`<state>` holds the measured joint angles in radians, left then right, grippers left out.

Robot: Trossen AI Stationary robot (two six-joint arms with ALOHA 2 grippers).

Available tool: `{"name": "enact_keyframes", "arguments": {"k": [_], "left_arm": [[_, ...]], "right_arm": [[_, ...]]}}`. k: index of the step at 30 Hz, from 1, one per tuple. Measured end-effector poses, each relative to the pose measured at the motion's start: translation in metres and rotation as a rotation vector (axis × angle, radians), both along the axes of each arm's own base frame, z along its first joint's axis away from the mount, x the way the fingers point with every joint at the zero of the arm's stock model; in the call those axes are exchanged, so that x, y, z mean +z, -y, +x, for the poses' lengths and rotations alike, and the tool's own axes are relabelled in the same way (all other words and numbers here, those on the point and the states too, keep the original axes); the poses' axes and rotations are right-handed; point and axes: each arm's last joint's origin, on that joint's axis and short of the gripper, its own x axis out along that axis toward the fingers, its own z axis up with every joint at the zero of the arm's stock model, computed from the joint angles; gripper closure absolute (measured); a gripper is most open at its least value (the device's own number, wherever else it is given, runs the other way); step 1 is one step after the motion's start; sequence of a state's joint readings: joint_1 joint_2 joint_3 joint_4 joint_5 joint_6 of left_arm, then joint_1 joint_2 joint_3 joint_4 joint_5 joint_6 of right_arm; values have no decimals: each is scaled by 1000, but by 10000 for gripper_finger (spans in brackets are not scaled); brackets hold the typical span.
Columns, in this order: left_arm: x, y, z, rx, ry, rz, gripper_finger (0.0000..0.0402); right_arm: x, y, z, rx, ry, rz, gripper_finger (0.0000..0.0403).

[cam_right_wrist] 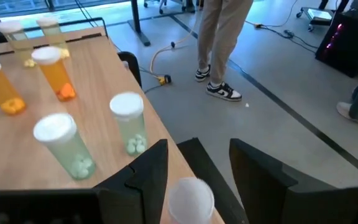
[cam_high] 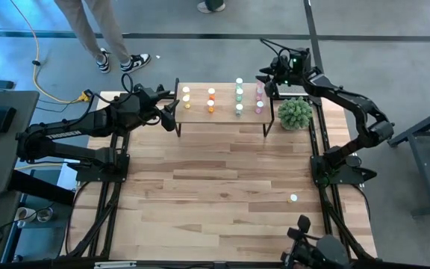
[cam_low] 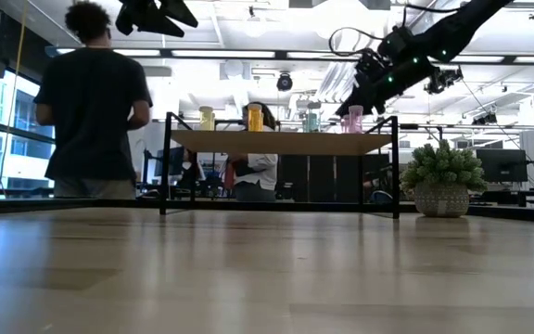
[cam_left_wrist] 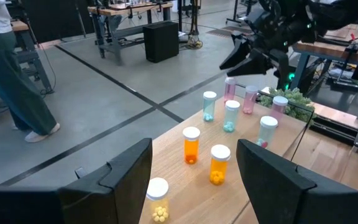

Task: Pick and place medicine bottles onto shelf by color
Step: Put the yellow pill bottle on the shelf aligned with the other yellow pill bottles

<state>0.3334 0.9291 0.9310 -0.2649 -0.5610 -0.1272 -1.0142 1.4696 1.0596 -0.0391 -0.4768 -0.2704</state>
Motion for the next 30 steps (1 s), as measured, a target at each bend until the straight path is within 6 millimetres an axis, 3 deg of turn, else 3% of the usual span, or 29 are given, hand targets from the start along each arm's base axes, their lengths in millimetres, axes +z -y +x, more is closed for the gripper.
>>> {"name": "enact_keyframes", "arguments": {"k": [10,17,24,30], "left_arm": [[-4,0,-1,0,-40,-14,177],[-6,1,-1,-12,-58,-24,177],[-8,2,-1,-77,-139,9,177],[-8,2,-1,-94,-162,28,177]], "right_arm": [[46,0,0,-6,-40,64,240],[84,-13,1,-6,-56,168,240],[108,-52,5,29,-69,310,240],[105,-95,1,-8,-115,411,250]]}}
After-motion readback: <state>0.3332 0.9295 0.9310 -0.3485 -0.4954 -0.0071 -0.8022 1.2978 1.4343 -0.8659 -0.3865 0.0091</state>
